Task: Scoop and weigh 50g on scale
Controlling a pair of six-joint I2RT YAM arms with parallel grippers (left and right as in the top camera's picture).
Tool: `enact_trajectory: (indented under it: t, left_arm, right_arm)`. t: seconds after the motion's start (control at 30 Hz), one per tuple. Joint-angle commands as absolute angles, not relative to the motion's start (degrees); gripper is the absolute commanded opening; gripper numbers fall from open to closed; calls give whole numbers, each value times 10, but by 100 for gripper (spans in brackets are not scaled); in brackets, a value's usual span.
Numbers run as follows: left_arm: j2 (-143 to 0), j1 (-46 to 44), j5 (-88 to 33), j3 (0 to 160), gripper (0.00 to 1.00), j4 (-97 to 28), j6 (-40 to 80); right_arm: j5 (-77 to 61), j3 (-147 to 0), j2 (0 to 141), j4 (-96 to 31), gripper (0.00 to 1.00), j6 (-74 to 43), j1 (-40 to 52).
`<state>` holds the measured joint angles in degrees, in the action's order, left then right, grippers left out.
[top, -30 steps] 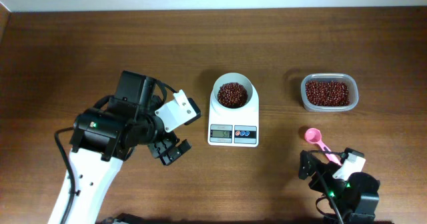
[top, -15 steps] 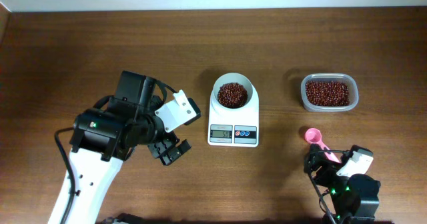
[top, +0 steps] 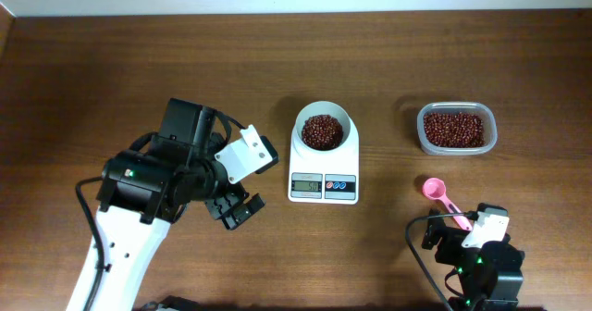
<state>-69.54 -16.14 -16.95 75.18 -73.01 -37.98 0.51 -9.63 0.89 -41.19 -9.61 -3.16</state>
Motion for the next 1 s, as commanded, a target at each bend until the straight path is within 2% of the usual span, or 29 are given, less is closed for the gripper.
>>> enact_trajectory:
  t: [0.0, 0.07, 0.23, 0.43, 0.97]
  left_arm:
    - [-694, -159, -171, 750, 99, -729, -389]
    - [-694, -159, -171, 750, 99, -729, -389]
    - [-694, -159, -171, 750, 99, -729, -389]
    - [-694, -159, -171, 750, 99, -729, -389]
    - [-694, -159, -171, 750, 99, -729, -389]
  right_arm:
    - [13, -92, 2, -425, 99, -83, -26]
    - [14, -92, 2, -415, 99, -95, -26]
    - [5, -69, 2, -194, 99, -98, -26]
    - [3, -3, 2, -22, 99, -92, -26]
    - [6, -3, 2, -48, 99, -57, -26]
